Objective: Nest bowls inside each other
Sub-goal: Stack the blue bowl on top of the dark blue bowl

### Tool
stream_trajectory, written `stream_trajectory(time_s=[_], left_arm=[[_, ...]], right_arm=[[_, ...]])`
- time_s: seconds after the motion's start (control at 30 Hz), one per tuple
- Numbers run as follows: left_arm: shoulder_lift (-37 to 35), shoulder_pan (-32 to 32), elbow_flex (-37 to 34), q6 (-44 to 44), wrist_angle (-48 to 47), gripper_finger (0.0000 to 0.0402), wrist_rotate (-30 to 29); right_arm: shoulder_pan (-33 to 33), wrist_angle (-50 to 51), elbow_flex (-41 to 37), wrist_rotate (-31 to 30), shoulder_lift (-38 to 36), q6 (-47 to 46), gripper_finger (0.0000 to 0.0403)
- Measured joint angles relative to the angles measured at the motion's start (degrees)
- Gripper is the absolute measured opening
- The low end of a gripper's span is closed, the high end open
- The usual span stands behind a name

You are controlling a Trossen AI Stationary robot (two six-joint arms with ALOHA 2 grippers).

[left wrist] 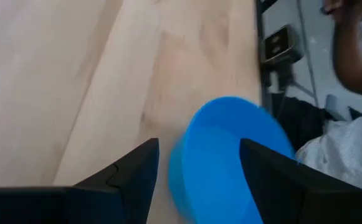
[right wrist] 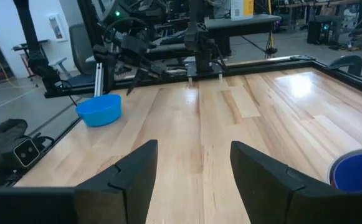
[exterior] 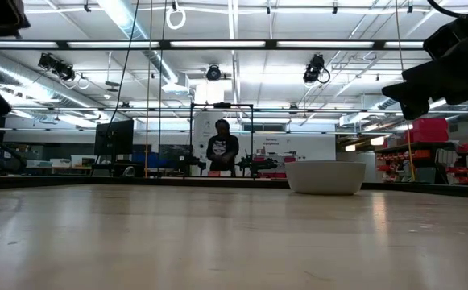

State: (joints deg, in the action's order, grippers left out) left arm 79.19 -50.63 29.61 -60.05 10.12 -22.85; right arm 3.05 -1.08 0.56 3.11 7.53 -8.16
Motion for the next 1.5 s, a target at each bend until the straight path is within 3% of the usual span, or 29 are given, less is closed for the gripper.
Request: stream_trajectory(time_s=[0.37, 0.87, 1.33, 1.5], left_arm=[[5.41, 0.00, 0.00, -1.15, 6.76, 0.0233, 3.14], [5.41, 0.09, 0.00, -3.87, 2.97, 0.0231, 1.95], [11.44, 0.09, 0.36, -5.44, 4.76, 0.0136, 4.43], [11.68, 0.11, 2.04, -1.80, 4.77, 0.0096, 3.49]], right_arm=[[0.00, -0.02, 0.00, 0.00, 0.00, 0.00, 0.0221], [0.00, -0.02, 0.00, 0.02, 0.01, -0.63, 0.0192], [0.00, -0.01, 0.00, 0.00, 0.02, -0.63, 0.0192], [-0.01, 0.00, 0.00, 0.00, 0.02, -0.63, 0.0200]])
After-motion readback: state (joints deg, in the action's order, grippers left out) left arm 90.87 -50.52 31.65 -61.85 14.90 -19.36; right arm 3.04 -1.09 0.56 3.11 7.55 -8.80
